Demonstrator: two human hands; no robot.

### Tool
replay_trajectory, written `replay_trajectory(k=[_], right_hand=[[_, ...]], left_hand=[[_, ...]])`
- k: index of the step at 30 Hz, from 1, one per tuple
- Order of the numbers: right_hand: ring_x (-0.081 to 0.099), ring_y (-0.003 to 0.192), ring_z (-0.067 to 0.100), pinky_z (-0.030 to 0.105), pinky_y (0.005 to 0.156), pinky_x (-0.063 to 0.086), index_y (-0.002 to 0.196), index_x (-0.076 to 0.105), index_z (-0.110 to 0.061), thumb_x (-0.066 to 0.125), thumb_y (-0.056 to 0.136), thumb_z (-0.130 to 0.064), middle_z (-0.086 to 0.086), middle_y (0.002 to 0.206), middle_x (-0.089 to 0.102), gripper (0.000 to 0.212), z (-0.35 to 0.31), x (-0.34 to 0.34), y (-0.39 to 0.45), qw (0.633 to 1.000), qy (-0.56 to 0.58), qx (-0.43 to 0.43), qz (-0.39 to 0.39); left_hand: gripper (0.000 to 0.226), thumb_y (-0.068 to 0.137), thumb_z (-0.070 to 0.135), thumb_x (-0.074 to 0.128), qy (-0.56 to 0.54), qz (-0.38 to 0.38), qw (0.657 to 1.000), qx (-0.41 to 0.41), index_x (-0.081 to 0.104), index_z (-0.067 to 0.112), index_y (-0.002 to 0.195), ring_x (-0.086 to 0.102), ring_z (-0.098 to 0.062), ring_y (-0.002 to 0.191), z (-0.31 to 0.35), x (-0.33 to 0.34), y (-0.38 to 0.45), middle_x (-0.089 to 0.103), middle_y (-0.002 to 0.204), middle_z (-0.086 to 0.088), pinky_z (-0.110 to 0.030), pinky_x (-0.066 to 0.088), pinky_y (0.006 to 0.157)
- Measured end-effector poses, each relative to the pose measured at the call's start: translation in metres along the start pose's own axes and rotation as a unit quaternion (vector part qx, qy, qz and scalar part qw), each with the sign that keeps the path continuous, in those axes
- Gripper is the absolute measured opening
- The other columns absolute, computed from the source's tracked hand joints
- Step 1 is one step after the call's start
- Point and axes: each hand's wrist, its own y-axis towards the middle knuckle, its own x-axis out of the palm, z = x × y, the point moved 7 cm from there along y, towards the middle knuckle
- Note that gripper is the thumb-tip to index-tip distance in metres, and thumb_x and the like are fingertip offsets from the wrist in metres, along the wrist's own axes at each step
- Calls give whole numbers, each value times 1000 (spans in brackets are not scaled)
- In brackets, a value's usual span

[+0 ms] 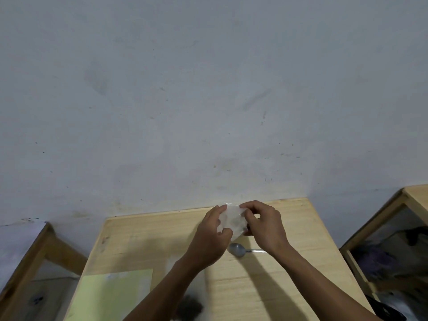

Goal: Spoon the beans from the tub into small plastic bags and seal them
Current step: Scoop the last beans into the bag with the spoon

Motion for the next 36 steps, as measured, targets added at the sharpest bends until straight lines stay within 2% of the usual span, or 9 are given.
replay_trajectory(k=[4,7,12,17,24,27,29,33,36], right_hand=[[69,67,16,37,60,62,91,74,-18,55,93,-6,4,84,71,23,0,-5,2,999,33,14,16],[72,78,23,43,66,63,89,76,-22,55,93,-9,2,85,74,25,4,-2,4,998,59,38,-8],[71,73,25,49,70,62,101,72,-9,48,98,-5,13,93,72,24,3,11,-1,987,121,83,-57],[72,77,22,39,72,62,101,72,-7,45,97,-1,15,92,73,28,-1,10,-1,988,112,82,-73],[72,78,18,32,72,60,92,75,-12,55,95,-10,6,87,75,21,13,5,5,985,123,96,-74],[68,84,17,31,79,54,91,74,-20,59,93,-13,-2,87,73,17,44,-8,12,996,-14,71,-54],[66,94,17,25,80,46,107,73,-18,59,93,-13,0,98,73,21,78,-12,13,980,-178,59,-71],[58,107,30,34,81,44,118,67,-24,53,93,-21,5,110,63,29,135,-3,3,894,-419,22,-154],[49,108,25,37,81,42,122,60,-32,42,98,-31,-1,115,54,30,147,0,-9,824,-543,-29,-159]], left_hand=[[67,88,31,63,41,25,997,54,35,18,148,42,-5,130,4,-2,-4,43,143,10,-23,39,108],[85,77,48,74,111,55,984,130,35,18,146,38,0,130,7,-2,-8,43,140,13,-13,32,107],[79,76,51,73,241,151,941,186,43,13,139,50,-17,120,7,-7,-10,54,132,4,-31,43,102],[70,76,52,71,292,180,927,150,46,23,135,47,-24,123,-3,-12,-11,57,127,10,-38,44,99],[60,77,59,70,272,143,944,118,53,30,127,57,-7,99,-20,-16,-7,63,108,14,-33,52,85],[58,77,58,73,262,160,944,124,57,29,124,54,1,96,-27,-30,-18,67,108,11,-19,45,84],[60,77,56,74,270,168,941,111,58,25,127,59,-8,103,-36,-41,-24,68,115,8,-24,42,89],[62,75,51,78,276,166,944,64,62,21,127,63,-20,110,-55,-54,-27,69,120,2,-32,39,95],[63,72,49,81,287,166,942,52,65,17,123,64,-22,109,-58,-62,-26,70,119,-1,-30,36,94]])
